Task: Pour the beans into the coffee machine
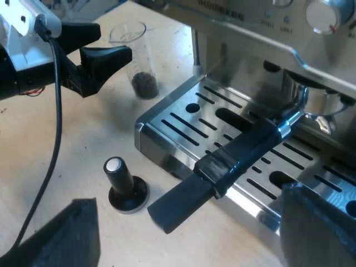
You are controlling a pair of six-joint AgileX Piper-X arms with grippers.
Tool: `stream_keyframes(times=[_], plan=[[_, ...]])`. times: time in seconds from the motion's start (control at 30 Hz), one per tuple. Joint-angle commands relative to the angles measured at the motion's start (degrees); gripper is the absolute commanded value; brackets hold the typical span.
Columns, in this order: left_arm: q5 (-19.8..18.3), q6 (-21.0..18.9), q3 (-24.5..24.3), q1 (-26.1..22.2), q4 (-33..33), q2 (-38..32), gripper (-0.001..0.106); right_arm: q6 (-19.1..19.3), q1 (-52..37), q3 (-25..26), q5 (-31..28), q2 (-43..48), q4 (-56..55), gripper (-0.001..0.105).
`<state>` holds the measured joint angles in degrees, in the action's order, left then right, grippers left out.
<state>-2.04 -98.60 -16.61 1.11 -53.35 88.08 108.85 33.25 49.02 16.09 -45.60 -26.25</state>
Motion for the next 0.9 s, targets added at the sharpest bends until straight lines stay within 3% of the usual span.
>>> stream_keyframes(times=[0.03,0.17,0.77,0.8,0.9], plan=[[-1.3,-1.4,-1.3,-0.7,-0.6,2.5,0.085,0.4,0.1,0.4,0.4,0.2,1.0,0.069],[-4.4,-3.3,-3.0,-0.7,-0.6,5.5,0.085,0.4,0.1,0.4,0.4,0.2,1.2,0.069],[-5.0,-3.2,-7.8,-0.7,-0.5,9.6,0.084,0.4,0.1,0.4,0.4,0.2,1.2,0.069],[-5.0,-3.2,-7.8,-0.7,-0.5,9.6,0.082,0.4,0.1,0.4,0.4,0.2,1.2,0.069],[-5.0,-3.2,-7.8,-0.7,0.4,9.6,0.061,0.4,0.1,0.4,0.4,0.2,1.2,0.069]])
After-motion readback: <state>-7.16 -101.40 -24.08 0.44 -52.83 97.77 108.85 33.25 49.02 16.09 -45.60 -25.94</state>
